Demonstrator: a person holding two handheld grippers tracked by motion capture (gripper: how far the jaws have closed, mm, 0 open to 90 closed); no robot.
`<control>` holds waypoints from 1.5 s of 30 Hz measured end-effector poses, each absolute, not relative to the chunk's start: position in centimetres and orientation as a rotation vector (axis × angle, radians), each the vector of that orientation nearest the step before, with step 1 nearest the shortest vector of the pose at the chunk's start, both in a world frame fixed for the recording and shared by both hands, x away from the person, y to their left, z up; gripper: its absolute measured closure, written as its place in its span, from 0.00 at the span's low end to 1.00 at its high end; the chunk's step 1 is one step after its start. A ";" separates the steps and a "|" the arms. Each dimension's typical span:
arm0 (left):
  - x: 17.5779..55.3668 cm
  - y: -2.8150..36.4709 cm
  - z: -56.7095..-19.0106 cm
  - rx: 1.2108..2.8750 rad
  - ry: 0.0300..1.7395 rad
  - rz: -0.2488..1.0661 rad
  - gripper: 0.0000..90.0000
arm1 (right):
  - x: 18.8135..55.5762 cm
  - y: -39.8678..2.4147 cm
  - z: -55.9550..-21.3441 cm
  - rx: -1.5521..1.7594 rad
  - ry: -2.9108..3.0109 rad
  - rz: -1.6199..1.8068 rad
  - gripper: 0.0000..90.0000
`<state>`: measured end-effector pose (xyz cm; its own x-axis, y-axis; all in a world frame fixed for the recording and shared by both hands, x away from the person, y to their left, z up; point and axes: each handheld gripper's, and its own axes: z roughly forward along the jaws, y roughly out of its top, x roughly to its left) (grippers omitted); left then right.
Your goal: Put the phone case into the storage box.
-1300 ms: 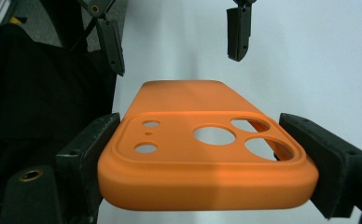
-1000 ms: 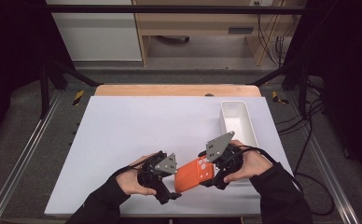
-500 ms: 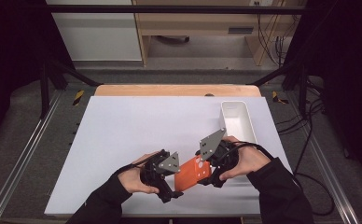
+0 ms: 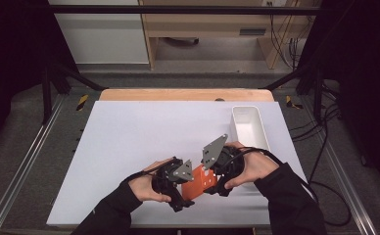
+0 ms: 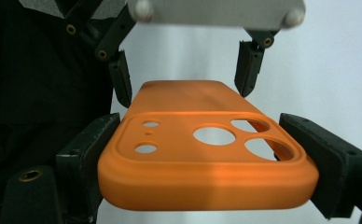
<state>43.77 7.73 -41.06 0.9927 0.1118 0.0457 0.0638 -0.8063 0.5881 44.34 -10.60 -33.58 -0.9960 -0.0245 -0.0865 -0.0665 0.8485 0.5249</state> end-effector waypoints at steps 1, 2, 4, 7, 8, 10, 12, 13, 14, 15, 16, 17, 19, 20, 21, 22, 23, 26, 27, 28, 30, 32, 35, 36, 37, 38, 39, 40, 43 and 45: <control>43.8 7.6 -41.1 2.511 0.121 0.110 0.00 | 44.3 -10.5 -33.6 -0.073 2.946 0.839 0.18; 43.8 7.5 -41.1 2.524 0.122 0.109 0.00 | 44.3 -10.4 -33.6 -0.073 2.950 0.830 0.18; 43.8 7.3 -41.2 2.528 0.121 0.107 0.00 | 44.3 -10.3 -33.6 -0.085 2.951 0.824 0.18; 43.8 7.0 -41.2 2.532 0.116 0.110 0.01 | 44.3 -9.9 -33.6 -0.092 2.955 0.801 0.18; 43.8 7.0 -41.2 2.532 0.116 0.110 0.01 | 44.3 -9.9 -33.6 -0.092 2.955 0.801 0.18; 43.8 6.8 -41.2 2.539 0.115 0.112 0.01 | 44.3 -9.8 -33.5 -0.100 2.951 0.796 0.18; 43.8 6.6 -41.2 2.543 0.115 0.115 0.02 | 44.3 -9.6 -33.5 -0.110 2.952 0.785 0.18; 43.9 6.5 -41.2 2.543 0.113 0.113 0.02 | 44.3 -9.4 -33.5 -0.113 2.953 0.770 0.18; 43.8 6.5 -41.2 2.545 0.112 0.111 0.02 | 44.3 -9.4 -33.5 -0.113 2.953 0.770 0.18; 43.8 6.4 -41.2 2.556 0.104 0.117 0.03 | 44.3 -9.3 -33.5 -0.121 2.954 0.755 0.18; 43.8 6.4 -41.2 2.556 0.104 0.117 0.03 | 44.3 -9.3 -33.5 -0.121 2.954 0.755 0.18; 43.7 6.3 -41.2 2.559 0.100 0.117 0.03 | 44.2 -9.2 -33.6 -0.119 2.958 0.748 0.18; 43.7 6.2 -41.3 2.562 0.090 0.122 0.05 | 44.2 -9.0 -33.5 -0.132 2.965 0.737 0.18; 43.7 6.2 -41.3 2.561 0.088 0.122 0.05 | 44.2 -9.0 -33.5 -0.132 2.965 0.737 0.18; 43.7 6.3 -41.2 2.558 0.085 0.126 0.07 | 44.1 -9.0 -33.5 -0.130 2.962 0.741 0.18; 43.7 6.3 -41.2 2.558 0.085 0.126 0.07 | 44.1 -9.0 -33.5 -0.130 2.962 0.741 0.18; 43.7 6.3 -41.2 2.561 0.084 0.130 0.07 | 44.2 -9.0 -33.5 -0.133 2.962 0.740 0.18; 43.7 6.3 -41.2 2.556 0.084 0.129 0.11 | 44.1 -8.9 -33.5 -0.135 2.964 0.740 0.18; 43.7 6.3 -41.2 2.561 0.078 0.124 0.12 | 44.1 -8.9 -33.6 -0.135 2.963 0.738 0.18; 43.7 6.3 -41.2 2.562 0.076 0.124 0.12 | 44.1 -8.9 -33.6 -0.135 2.963 0.738 0.18; 43.7 6.2 -41.2 2.566 0.070 0.125 0.12 | 44.1 -8.9 -33.6 -0.138 2.963 0.738 0.18; 43.7 6.2 -41.3 2.571 0.067 0.133 0.14 | 44.1 -8.8 -33.6 -0.141 2.965 0.735 0.18; 43.6 6.1 -41.3 2.574 0.065 0.134 0.16 | 44.1 -8.8 -33.6 -0.143 2.961 0.730 0.18; 43.6 6.1 -41.3 2.574 0.065 0.134 0.16 | 44.1 -8.8 -33.6 -0.143 2.961 0.730 0.18; 43.6 6.1 -41.3 2.575 0.066 0.140 0.16 | 44.1 -8.8 -33.6 -0.146 2.961 0.726 0.18; 43.6 6.1 -41.3 2.579 0.066 0.143 0.16 | 44.1 -8.8 -33.6 -0.147 2.960 0.725 0.18; 43.6 6.0 -41.3 2.583 0.063 0.144 0.16 | 44.1 -8.8 -33.6 -0.146 2.960 0.723 0.18; 43.6 6.0 -41.3 2.586 0.060 0.145 0.16 | 44.2 -8.8 -33.6 -0.147 2.960 0.720 0.18; 43.5 6.0 -41.3 2.590 0.055 0.155 0.16 | 44.0 -8.8 -33.7 -0.143 2.957 0.718 0.18; 43.5 5.9 -41.4 2.589 0.057 0.158 0.16 | 44.0 -8.8 -33.7 -0.142 2.958 0.718 0.18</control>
